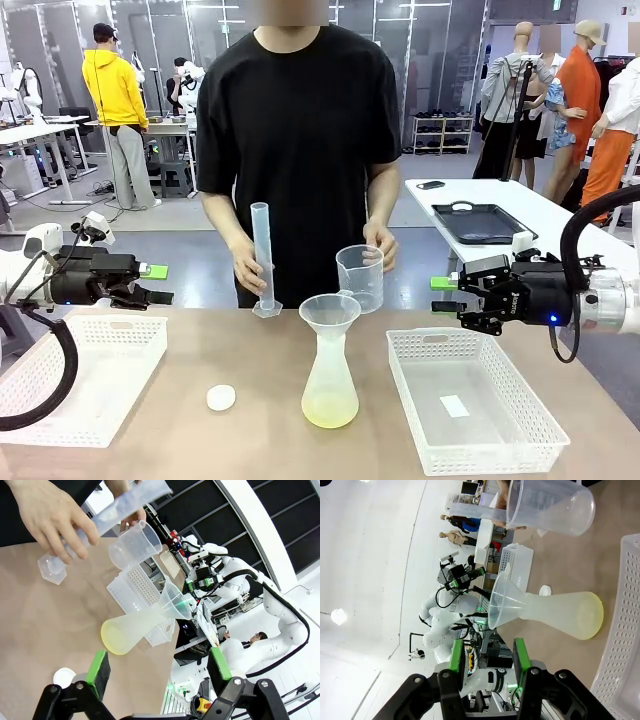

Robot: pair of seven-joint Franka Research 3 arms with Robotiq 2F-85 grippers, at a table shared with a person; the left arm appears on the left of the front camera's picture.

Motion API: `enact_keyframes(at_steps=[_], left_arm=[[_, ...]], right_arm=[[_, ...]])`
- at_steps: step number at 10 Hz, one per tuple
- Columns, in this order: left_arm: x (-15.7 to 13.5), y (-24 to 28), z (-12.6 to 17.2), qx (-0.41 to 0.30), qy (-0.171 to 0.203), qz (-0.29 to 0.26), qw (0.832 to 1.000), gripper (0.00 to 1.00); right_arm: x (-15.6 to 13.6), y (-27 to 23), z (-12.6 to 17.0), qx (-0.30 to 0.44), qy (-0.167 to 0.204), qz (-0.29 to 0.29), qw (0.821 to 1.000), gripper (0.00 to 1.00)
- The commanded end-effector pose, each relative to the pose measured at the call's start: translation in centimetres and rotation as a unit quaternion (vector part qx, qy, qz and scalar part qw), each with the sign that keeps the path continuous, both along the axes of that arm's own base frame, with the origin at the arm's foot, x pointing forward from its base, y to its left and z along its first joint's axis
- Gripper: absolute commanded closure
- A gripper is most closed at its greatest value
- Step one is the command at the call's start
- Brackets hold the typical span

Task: Prepare the solutions needed for the experiment.
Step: Once the solution is in the Big flask , pick up the Plastic Funnel and place it back into the right Organizing basket.

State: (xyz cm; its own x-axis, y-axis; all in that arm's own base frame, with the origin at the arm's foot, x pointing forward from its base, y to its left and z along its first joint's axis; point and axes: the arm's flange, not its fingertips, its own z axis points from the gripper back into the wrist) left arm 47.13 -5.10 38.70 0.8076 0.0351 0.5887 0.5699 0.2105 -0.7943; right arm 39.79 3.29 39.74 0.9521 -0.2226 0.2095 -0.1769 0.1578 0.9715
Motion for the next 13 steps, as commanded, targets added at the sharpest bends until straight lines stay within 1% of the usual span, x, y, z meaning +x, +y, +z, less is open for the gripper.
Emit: enact_keyframes(at_steps=[1,2,3,4,5,6,7,8,9,10,11,13], left_arm=[[0.2,-0.2,0.1,0.006,-0.011,0.004,1.000,0.00],[0.2,-0.2,0.1,0.006,-0.011,0.004,1.000,0.00],[0.2,-0.2,0.1,0.006,-0.011,0.004,1.000,0.00],[0.2,-0.2,0.1,0.006,-0.011,0.004,1.000,0.00],[0.2,-0.2,0.1,0.006,-0.011,0.004,1.000,0.00],[0.2,-0.2,0.1,0.006,-0.011,0.004,1.000,0.00],[0.2,-0.2,0.1,0.006,-0.011,0.004,1.000,0.00],[0.2,-0.2,0.1,0.006,-0.011,0.004,1.000,0.00],[0.2,-0.2,0.1,0.006,-0.011,0.004,1.000,0.00],[0.2,-0.2,0.1,0.006,-0.011,0.004,1.000,0.00],[0.2,-0.2,0.1,0.006,-0.011,0.004,1.000,0.00],[0.2,-0.2,0.1,0.006,-0.011,0.004,1.000,0.00]], right_arm=[[0.0,0.0,0.0,0.000,0.000,0.000,1.000,0.50],[-0.3,0.1,1.9,-0.060,0.010,0.013,0.998,0.50],[-0.1,0.7,3.7,-0.133,0.026,0.036,0.990,0.50],[0.4,1.4,5.4,-0.192,0.055,0.055,0.978,0.50],[1.1,1.9,6.8,-0.225,0.062,0.062,0.970,0.50],[2.0,2.5,8.8,-0.274,0.071,0.066,0.957,0.50],[2.6,3.1,9.9,-0.301,0.082,0.075,0.947,0.50],[3.0,3.9,11.1,-0.317,0.078,0.086,0.941,0.50],[3.2,4.5,11.9,-0.321,0.077,0.091,0.939,0.50],[3.2,5.0,11.9,-0.328,0.087,0.095,0.936,0.50],[2.5,4.1,11.4,-0.318,0.065,0.075,0.943,0.50],[2.5,4.1,11.4,-0.318,0.065,0.075,0.943,0.50]])
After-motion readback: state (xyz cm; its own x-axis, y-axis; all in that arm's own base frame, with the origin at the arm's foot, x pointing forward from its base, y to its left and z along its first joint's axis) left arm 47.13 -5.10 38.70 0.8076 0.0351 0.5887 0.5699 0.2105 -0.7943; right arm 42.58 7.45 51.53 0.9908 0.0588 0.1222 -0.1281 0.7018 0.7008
